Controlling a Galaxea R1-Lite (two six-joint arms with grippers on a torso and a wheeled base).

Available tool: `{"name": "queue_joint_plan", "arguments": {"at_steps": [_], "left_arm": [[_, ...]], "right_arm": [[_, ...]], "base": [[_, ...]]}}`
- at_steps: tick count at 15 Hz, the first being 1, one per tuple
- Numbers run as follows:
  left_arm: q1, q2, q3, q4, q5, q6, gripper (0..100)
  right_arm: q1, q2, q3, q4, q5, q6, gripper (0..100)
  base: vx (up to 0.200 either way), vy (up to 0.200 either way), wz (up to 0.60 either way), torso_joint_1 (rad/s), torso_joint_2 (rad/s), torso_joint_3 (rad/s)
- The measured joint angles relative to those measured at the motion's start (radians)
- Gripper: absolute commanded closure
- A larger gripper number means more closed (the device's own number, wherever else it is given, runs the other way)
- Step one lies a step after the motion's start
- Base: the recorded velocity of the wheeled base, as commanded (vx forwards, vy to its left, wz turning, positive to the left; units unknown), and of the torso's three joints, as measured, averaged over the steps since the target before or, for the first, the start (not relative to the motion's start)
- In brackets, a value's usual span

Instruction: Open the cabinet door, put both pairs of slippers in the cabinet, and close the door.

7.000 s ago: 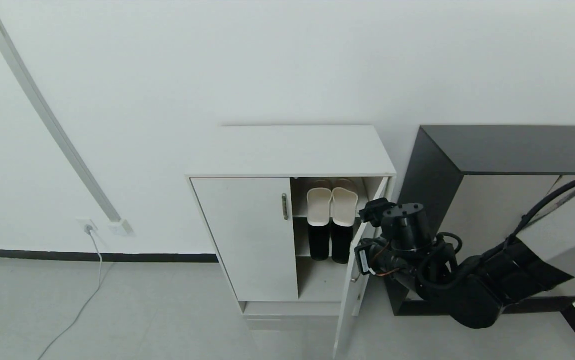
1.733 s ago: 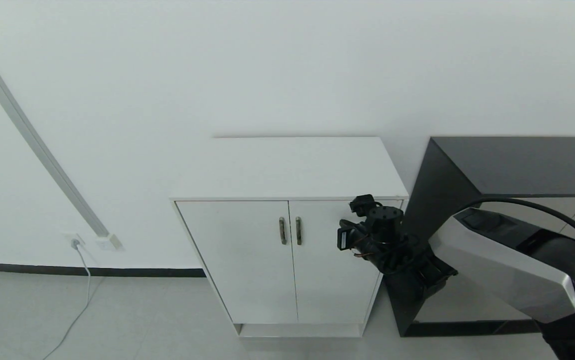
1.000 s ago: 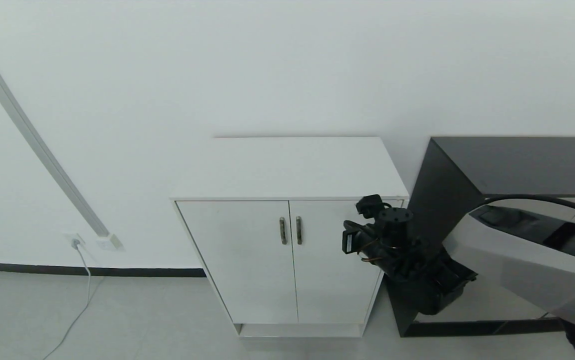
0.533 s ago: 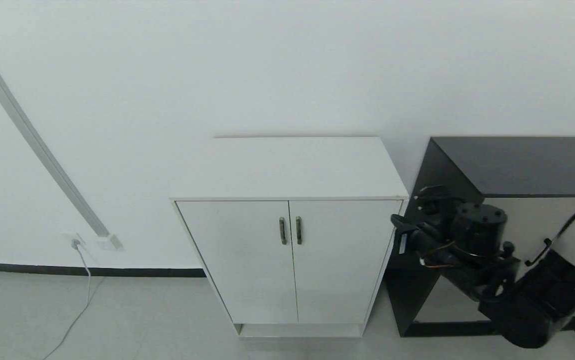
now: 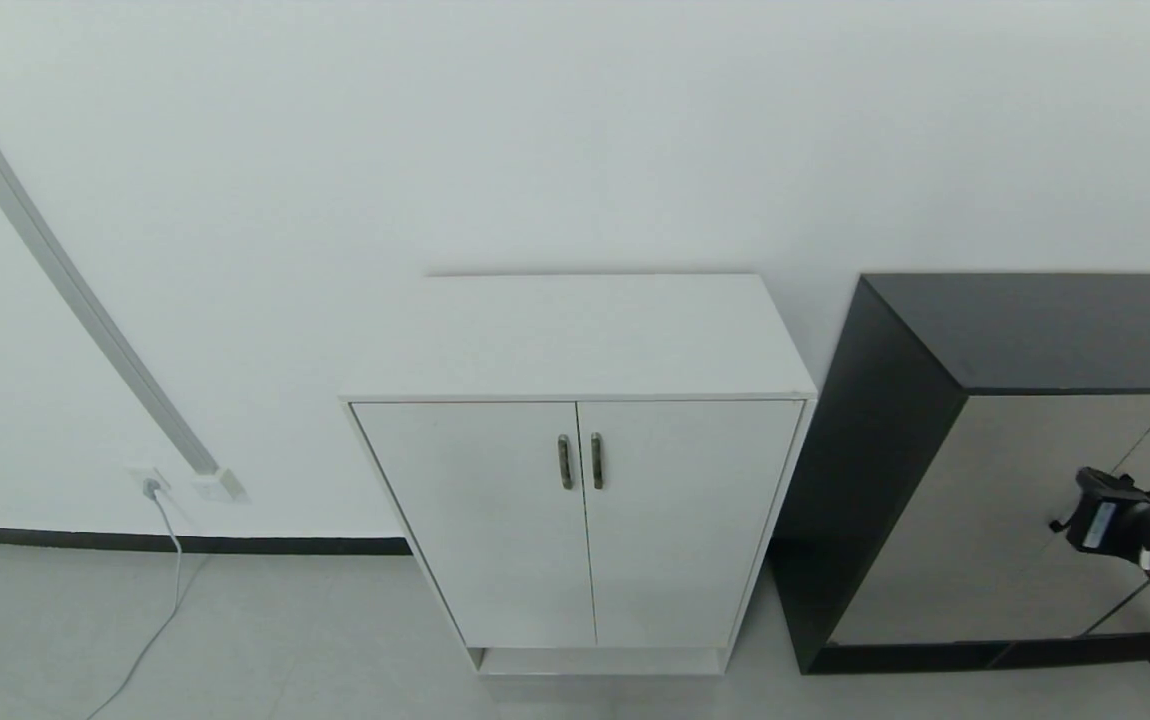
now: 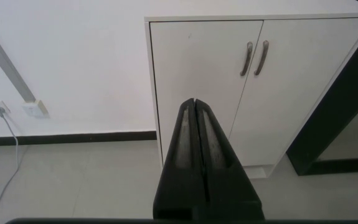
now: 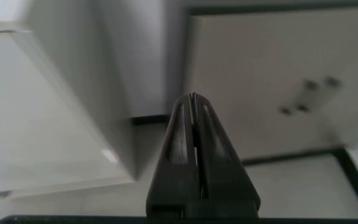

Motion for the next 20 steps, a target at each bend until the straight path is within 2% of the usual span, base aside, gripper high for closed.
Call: {"name": "queue_joint_plan", "arguments": {"at_steps": [2, 4, 7, 14, 16, 17, 20], "left_arm": [[0.0, 0.0, 0.0, 0.0, 0.0, 0.0, 100], [0.0, 0.0, 0.0, 0.0, 0.0, 0.0, 100], [0.0, 0.0, 0.0, 0.0, 0.001, 0.0, 100], [0.0, 0.0, 0.0, 0.0, 0.0, -0.001, 100], [0.0, 0.0, 0.0, 0.0, 0.0, -0.001, 100], [0.0, 0.0, 0.0, 0.0, 0.0, -0.002, 100], [0.0, 0.0, 0.0, 0.0, 0.0, -0.002, 100]], "right_arm": [[-0.081, -0.099, 0.102, 0.006, 0.02, -0.006, 100], [-0.108, -0.214, 0.15, 0.094, 0.039, -0.006, 100], [-0.118, -0.443, 0.17, 0.361, 0.12, -0.006, 100], [-0.115, -1.093, 0.168, 1.124, 0.307, -0.008, 100], [-0.104, -1.243, 0.164, 1.288, 0.337, -0.007, 100], [-0.093, -1.3, 0.166, 1.329, 0.345, -0.006, 100], [-0.081, -1.38, 0.173, 1.34, 0.336, -0.006, 100]], "base": [[0.0, 0.0, 0.0, 0.0, 0.0, 0.0], [0.0, 0.0, 0.0, 0.0, 0.0, 0.0], [0.0, 0.0, 0.0, 0.0, 0.0, 0.0], [0.0, 0.0, 0.0, 0.0, 0.0, 0.0], [0.0, 0.0, 0.0, 0.0, 0.0, 0.0], [0.0, 0.0, 0.0, 0.0, 0.0, 0.0], [0.0, 0.0, 0.0, 0.0, 0.0, 0.0]]}}
